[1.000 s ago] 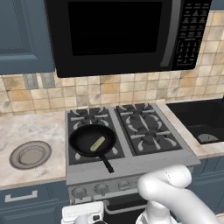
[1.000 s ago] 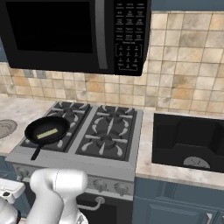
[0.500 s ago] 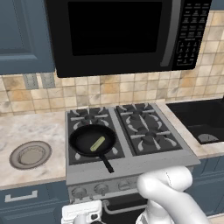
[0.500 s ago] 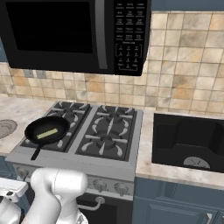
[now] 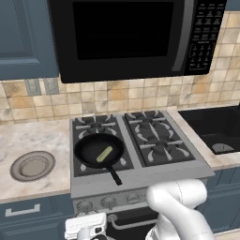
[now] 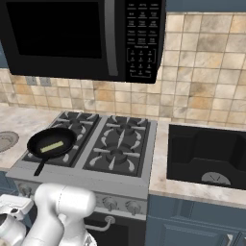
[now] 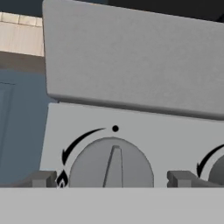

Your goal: Pick up the butter stick and place it in the pan. Then turn on the burner for the pan.

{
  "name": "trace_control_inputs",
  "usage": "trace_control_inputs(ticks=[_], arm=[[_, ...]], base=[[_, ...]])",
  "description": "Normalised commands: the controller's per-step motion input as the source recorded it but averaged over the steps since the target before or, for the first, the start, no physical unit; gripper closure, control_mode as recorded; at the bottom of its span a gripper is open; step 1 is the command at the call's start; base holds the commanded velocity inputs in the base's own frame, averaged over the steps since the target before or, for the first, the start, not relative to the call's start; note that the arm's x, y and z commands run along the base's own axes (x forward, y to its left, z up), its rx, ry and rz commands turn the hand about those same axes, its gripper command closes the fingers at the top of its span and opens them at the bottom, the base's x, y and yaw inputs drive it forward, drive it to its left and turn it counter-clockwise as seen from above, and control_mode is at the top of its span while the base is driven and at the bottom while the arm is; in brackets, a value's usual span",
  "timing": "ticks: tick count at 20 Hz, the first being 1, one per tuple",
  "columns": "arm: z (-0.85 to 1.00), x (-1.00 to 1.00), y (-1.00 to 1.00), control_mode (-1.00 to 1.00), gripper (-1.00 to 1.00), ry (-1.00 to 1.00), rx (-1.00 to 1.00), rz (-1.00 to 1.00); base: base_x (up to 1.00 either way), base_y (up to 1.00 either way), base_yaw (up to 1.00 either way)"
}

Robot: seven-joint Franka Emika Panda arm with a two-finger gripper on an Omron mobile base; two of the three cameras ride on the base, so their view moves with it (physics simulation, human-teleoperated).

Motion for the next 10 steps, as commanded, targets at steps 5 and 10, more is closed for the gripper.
trace_control_inputs(ticks=[5, 10], arm=[[-0.10, 0.10, 0.07, -1.00, -1.00, -0.01, 0.00, 0.00], [-0.10, 0.07, 0.00, -1.00, -1.00, 0.00, 0.00, 0.00]], base=[[0.00, 0.00, 0.00], [0.00, 0.00, 0.00]])
